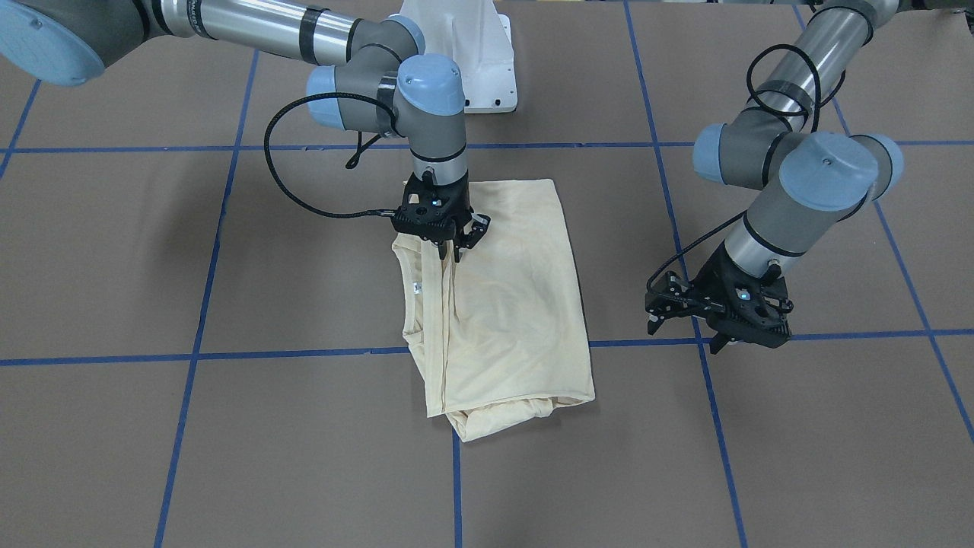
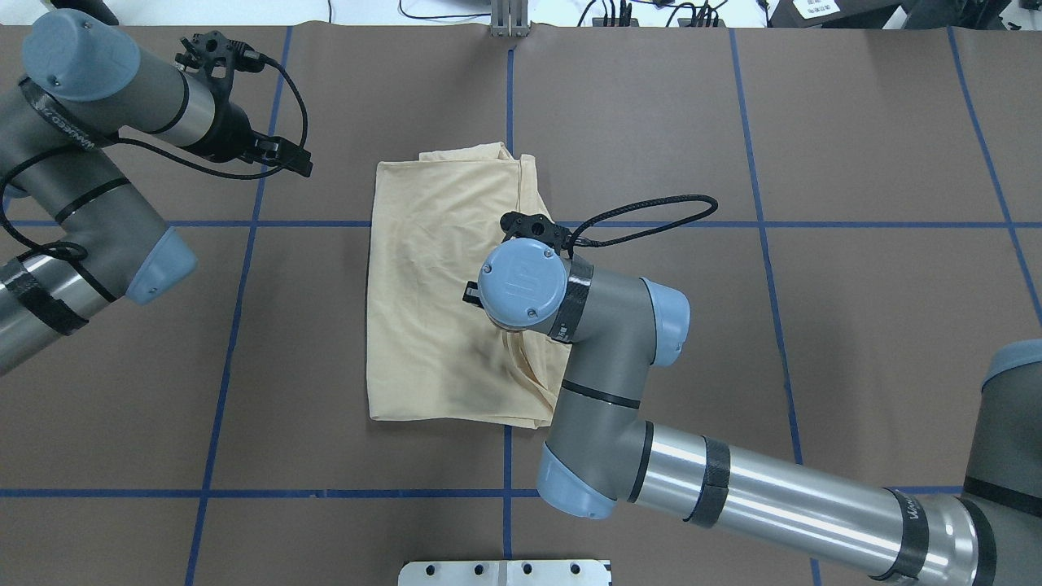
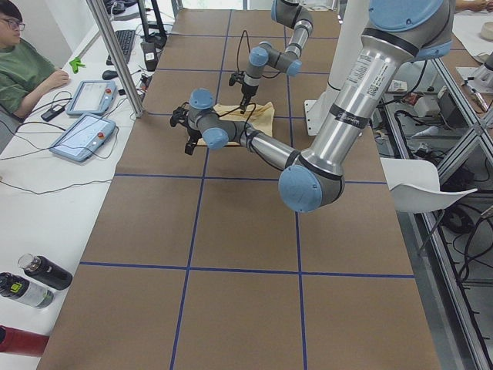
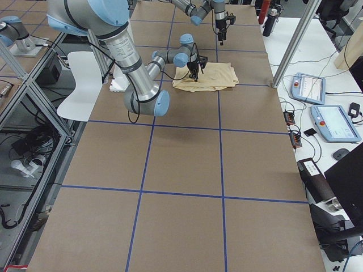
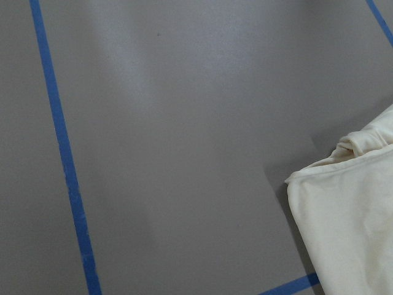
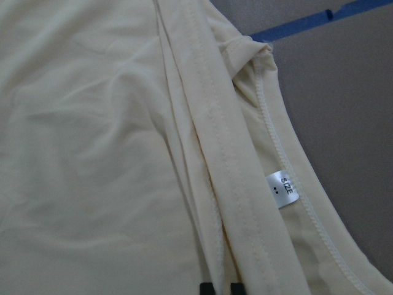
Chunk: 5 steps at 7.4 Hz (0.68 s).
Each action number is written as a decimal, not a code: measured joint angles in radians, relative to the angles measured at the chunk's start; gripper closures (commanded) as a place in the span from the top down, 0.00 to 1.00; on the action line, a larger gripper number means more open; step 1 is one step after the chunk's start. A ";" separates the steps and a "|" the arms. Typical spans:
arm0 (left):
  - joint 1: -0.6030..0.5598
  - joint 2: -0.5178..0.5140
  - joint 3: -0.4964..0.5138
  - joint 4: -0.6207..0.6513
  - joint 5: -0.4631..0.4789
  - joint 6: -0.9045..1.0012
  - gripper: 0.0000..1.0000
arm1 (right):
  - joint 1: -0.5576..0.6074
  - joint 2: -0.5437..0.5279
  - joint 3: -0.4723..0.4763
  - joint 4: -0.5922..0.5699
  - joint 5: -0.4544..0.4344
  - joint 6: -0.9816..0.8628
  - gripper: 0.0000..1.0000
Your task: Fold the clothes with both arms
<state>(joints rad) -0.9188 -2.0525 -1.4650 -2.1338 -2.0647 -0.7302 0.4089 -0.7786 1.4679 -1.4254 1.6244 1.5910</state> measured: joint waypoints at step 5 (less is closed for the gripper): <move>0.000 0.001 -0.001 0.000 0.000 -0.002 1.00 | 0.026 -0.129 0.114 -0.011 0.003 -0.113 0.65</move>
<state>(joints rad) -0.9185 -2.0516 -1.4660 -2.1338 -2.0646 -0.7321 0.4349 -0.9078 1.5819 -1.4368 1.6277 1.4779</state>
